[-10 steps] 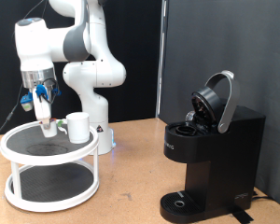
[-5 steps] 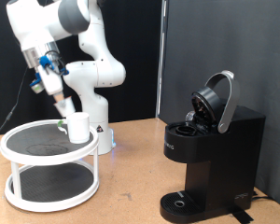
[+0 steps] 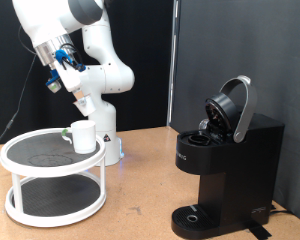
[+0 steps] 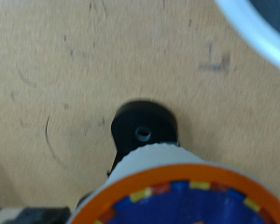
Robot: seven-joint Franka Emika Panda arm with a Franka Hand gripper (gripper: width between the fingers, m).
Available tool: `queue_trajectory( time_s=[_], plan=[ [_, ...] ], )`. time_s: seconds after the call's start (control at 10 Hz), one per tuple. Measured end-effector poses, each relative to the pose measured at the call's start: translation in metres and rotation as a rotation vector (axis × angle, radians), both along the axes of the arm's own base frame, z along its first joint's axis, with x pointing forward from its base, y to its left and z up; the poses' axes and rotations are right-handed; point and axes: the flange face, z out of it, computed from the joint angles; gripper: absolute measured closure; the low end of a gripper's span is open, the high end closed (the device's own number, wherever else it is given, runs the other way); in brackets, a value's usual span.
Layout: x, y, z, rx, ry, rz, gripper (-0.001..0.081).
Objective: Make a cup of coffee with the keurig machine
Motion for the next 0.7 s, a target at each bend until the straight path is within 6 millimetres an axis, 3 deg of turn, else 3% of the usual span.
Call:
queue_trajectory(
  time_s=[0.3, 0.7],
  plan=[
    [0.021, 0.031, 0.021, 0.161, -0.035, 0.024, 0.0410],
    [0.048, 0.077, 0.051, 0.232, -0.104, 0.076, 0.0410]
  ],
)
